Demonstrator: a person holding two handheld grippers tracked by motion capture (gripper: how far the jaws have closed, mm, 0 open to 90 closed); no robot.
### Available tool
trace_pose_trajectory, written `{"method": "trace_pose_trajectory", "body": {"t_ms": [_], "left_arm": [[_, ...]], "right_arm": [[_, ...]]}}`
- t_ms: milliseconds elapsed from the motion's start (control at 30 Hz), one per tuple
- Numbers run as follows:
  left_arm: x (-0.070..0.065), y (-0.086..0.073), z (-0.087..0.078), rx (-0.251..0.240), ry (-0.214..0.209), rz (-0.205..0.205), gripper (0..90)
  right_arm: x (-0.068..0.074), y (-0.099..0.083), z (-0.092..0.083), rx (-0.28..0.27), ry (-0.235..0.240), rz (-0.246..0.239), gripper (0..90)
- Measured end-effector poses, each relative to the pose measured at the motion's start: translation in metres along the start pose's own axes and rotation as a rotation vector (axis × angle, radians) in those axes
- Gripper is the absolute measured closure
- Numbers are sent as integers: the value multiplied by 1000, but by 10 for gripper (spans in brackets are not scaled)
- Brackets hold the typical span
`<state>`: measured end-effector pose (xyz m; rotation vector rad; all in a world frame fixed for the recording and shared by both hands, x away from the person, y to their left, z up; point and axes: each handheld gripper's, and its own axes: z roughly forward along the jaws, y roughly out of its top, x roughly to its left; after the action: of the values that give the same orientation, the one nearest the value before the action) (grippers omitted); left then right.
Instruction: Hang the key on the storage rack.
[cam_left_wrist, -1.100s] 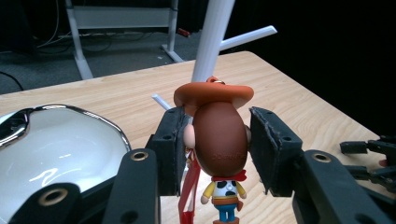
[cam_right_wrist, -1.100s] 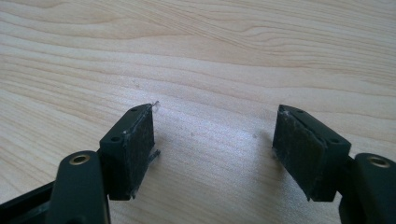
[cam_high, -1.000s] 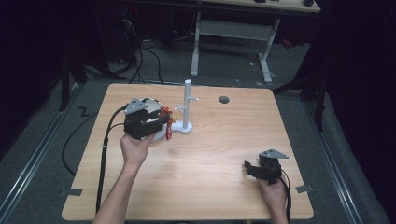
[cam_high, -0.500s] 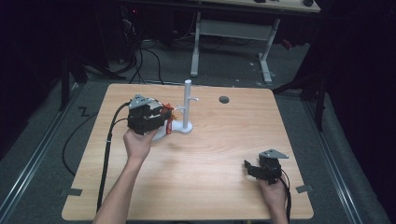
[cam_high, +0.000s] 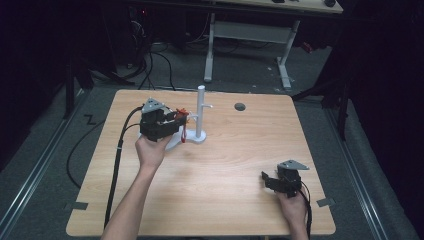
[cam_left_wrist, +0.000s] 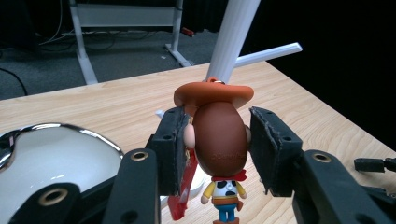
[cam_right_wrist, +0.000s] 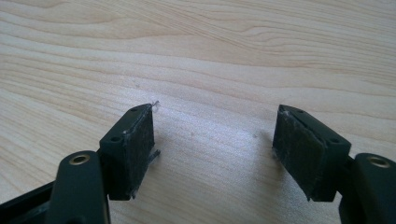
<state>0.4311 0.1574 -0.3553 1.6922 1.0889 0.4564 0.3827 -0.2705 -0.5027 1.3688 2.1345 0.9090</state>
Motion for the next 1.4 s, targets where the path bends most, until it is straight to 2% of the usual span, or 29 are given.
{"method": "trace_pose_trajectory", "body": {"t_ms": [367,900,1033,1400], "left_arm": [[-5,2,9,10,-14,3,571],[-13,-7,19,46,-14,37,571],[-10,-5,17,26,-21,14,571],[-8,-1,9,10,-4,15,572]], "right_arm": [[0,0,0,0,1,0,297],[0,0,0,0,1,0,297],[0,0,0,0,1,-1,297],[0,0,0,0,1,-3,297]]}}
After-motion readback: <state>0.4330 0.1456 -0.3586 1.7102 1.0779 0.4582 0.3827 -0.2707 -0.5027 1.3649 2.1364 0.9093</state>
